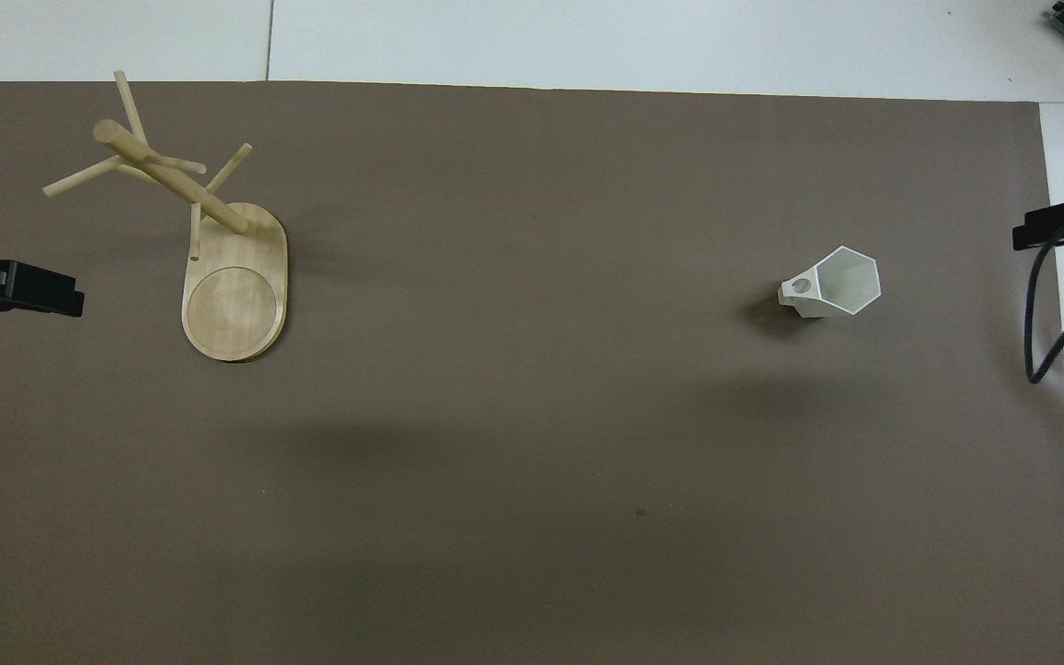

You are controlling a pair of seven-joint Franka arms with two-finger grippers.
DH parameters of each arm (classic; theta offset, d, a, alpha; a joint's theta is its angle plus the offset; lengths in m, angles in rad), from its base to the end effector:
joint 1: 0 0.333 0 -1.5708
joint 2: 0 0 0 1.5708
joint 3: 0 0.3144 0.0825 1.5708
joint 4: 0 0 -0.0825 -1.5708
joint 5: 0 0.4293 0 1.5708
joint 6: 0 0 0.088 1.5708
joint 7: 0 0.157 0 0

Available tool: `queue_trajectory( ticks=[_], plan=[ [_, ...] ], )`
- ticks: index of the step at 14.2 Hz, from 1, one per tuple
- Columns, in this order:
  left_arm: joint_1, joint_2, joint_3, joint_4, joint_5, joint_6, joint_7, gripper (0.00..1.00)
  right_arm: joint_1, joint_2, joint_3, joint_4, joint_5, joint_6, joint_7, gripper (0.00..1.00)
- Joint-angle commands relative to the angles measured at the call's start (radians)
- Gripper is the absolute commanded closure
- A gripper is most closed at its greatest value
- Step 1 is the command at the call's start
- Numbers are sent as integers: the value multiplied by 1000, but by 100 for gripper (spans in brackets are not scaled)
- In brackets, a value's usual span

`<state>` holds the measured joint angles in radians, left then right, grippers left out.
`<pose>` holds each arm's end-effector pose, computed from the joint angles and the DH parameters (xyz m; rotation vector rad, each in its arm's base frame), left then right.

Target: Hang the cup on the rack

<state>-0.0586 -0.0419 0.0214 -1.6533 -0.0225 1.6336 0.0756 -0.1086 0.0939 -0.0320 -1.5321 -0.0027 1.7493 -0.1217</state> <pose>0.5925 -0.0253 0.5606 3.1136 -0.1740 0.0353 0.6451 -0.0909 0.5520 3.1140 -0.0284 0.1895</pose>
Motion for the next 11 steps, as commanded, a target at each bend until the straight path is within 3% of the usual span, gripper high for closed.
queue_trajectory(
  ticks=[1,8,11],
  plan=[
    [11,-29,-6,-34,15,22,12,0,-3,-19,6,-22,-7,2,20,0],
    [11,-29,-5,-33,16,11,4,0,-2,-29,12,-51,-7,7,-41,0],
    [11,-29,-6,-33,16,9,4,0,-2,-31,12,-92,7,67,-55,0]
  ],
)
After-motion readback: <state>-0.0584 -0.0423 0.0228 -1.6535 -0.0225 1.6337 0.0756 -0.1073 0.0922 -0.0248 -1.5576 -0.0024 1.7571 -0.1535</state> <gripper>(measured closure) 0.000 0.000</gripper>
